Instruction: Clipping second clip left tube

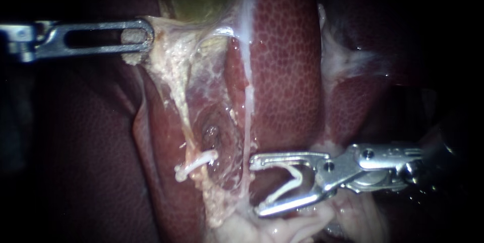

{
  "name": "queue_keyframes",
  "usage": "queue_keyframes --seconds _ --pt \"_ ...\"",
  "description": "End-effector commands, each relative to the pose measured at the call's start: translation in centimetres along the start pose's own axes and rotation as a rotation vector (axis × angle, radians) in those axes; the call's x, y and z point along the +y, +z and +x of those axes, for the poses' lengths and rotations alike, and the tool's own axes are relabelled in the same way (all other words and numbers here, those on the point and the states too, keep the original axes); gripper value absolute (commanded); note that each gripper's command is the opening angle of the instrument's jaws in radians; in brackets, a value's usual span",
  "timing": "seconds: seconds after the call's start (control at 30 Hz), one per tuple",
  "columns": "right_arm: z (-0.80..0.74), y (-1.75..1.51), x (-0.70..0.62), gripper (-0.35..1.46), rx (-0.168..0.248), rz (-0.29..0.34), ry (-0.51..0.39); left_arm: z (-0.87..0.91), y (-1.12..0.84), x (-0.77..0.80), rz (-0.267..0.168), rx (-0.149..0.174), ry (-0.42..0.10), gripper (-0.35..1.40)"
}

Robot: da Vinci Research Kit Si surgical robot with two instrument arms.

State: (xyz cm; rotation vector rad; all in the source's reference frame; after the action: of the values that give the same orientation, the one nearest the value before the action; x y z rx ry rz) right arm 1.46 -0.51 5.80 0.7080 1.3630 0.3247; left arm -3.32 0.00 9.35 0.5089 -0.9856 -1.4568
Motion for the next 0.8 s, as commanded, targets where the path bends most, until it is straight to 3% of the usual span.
queue_keyframes --seconds 0.03,0.3,0.53,0.8 --pt "0.00 0.03 0.01 0.60 0.000 -0.003 0.000 0.00 0.00 0.00 -0.001 0.000 0.000 -0.35" --pt "-0.01 0.36 0.20 0.60 0.001 -0.017 0.000 0.01 0.01 -0.01 -0.001 -0.001 0.000 -0.35" --pt "-0.16 0.66 0.36 0.60 -0.001 -0.012 -0.007 0.01 0.01 -0.01 -0.002 -0.001 0.000 -0.35" --pt "-0.20 0.79 0.49 0.60 0.000 -0.017 -0.001 0.02 0.00 -0.02 -0.003 -0.002 0.000 -0.35"
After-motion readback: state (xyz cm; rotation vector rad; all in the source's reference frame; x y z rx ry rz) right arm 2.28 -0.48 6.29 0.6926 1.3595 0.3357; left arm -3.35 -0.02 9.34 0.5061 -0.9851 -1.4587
